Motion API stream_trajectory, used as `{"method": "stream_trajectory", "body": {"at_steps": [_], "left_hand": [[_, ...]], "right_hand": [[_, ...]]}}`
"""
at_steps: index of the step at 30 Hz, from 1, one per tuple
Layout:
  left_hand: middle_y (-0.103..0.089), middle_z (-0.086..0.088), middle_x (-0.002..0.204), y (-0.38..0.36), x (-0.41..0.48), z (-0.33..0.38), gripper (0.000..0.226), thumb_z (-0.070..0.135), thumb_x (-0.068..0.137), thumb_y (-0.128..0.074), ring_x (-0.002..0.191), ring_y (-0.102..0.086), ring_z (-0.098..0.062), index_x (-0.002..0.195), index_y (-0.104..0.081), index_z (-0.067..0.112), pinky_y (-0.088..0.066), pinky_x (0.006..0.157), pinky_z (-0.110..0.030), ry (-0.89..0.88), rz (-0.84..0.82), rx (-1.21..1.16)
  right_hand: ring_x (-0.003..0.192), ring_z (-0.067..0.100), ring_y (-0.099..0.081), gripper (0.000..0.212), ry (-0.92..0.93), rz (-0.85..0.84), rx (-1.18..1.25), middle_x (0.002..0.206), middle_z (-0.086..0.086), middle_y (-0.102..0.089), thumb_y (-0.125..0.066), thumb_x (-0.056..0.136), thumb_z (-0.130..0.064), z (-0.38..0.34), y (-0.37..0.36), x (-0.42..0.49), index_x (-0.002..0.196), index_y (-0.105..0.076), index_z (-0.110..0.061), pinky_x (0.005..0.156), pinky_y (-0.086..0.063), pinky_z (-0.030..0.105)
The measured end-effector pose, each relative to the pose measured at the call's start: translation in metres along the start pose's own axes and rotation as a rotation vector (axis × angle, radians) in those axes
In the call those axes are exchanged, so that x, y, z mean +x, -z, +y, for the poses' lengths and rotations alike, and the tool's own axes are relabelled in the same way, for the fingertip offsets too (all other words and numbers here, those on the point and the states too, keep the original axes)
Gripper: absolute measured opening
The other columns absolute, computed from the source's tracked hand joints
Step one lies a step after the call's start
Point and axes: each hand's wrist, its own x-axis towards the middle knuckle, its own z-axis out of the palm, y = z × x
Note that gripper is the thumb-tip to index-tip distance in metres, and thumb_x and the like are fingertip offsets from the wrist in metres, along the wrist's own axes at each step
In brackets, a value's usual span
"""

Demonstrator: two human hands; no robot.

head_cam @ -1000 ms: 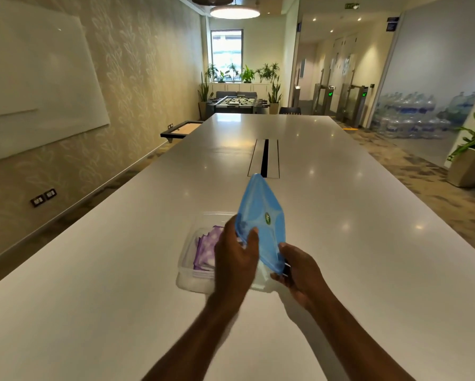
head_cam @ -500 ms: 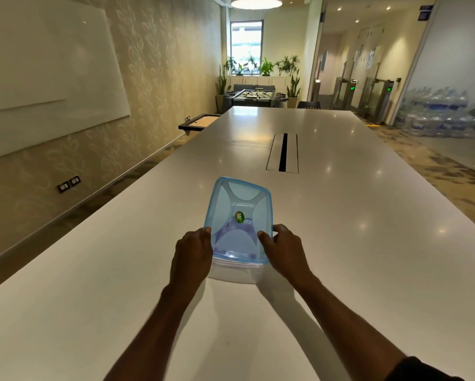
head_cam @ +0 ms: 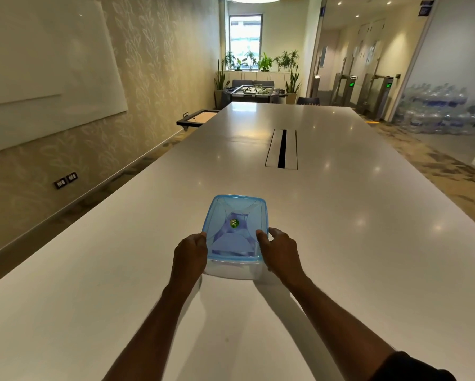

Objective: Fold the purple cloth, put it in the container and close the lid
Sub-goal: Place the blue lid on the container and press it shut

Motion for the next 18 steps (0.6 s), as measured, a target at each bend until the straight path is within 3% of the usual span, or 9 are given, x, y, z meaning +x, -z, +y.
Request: {"method": "stream_trajectory", "body": {"at_steps": [1,3,6,9,18], "left_hand": [[-0.055,-0.007,0.067,-0.001,0.001,-0.001,0.037,0.023,0.099,-0.039,0.067,-0.053,-0.030,0.071,-0.055,0.006,-0.047,0.057,-0.034,0.040,-0.012,-0.048],[-0.059,-0.010,0.077,-0.005,0.002,-0.002,0.031,0.025,0.099,-0.039,0.072,-0.057,-0.031,0.086,-0.060,0.006,-0.052,0.063,-0.041,0.109,-0.027,-0.130],[-0.060,-0.010,0.078,-0.009,0.003,-0.004,0.031,0.028,0.098,-0.038,0.067,-0.057,-0.026,0.090,-0.060,0.008,-0.047,0.047,-0.030,0.181,-0.038,-0.209],[-0.059,-0.008,0.074,-0.012,0.005,-0.006,0.032,0.030,0.098,-0.038,0.063,-0.055,-0.024,0.086,-0.060,0.010,-0.043,0.045,-0.027,0.225,-0.029,-0.261],[-0.057,-0.004,0.071,-0.011,0.019,-0.008,0.025,0.024,0.091,-0.047,0.062,-0.053,-0.021,0.068,-0.056,0.022,-0.043,0.050,-0.025,0.352,-0.059,-0.359]], "right_hand": [[0.084,0.035,-0.068,0.042,-0.016,-0.011,0.032,0.100,0.017,-0.072,-0.048,0.094,-0.041,0.000,0.000,0.000,0.118,-0.063,-0.010,0.073,-0.057,0.048],[0.070,0.030,-0.067,0.036,-0.046,-0.028,0.094,0.088,0.015,-0.072,-0.048,0.094,-0.039,0.000,0.000,0.000,0.109,-0.067,-0.012,0.059,-0.058,0.042],[0.045,0.016,-0.054,0.032,-0.108,-0.065,0.231,0.073,0.010,-0.068,-0.047,0.095,-0.036,0.002,-0.002,-0.002,0.096,-0.068,-0.012,0.034,-0.041,0.025],[0.038,0.010,-0.046,0.032,-0.143,-0.093,0.338,0.067,0.005,-0.063,-0.047,0.097,-0.035,0.003,-0.004,-0.004,0.093,-0.066,-0.009,0.033,-0.035,0.022],[0.041,0.007,-0.045,0.025,-0.192,-0.116,0.458,0.077,0.003,-0.064,-0.047,0.098,-0.031,0.000,-0.005,-0.006,0.111,-0.061,-0.015,0.033,-0.031,0.019]]}}
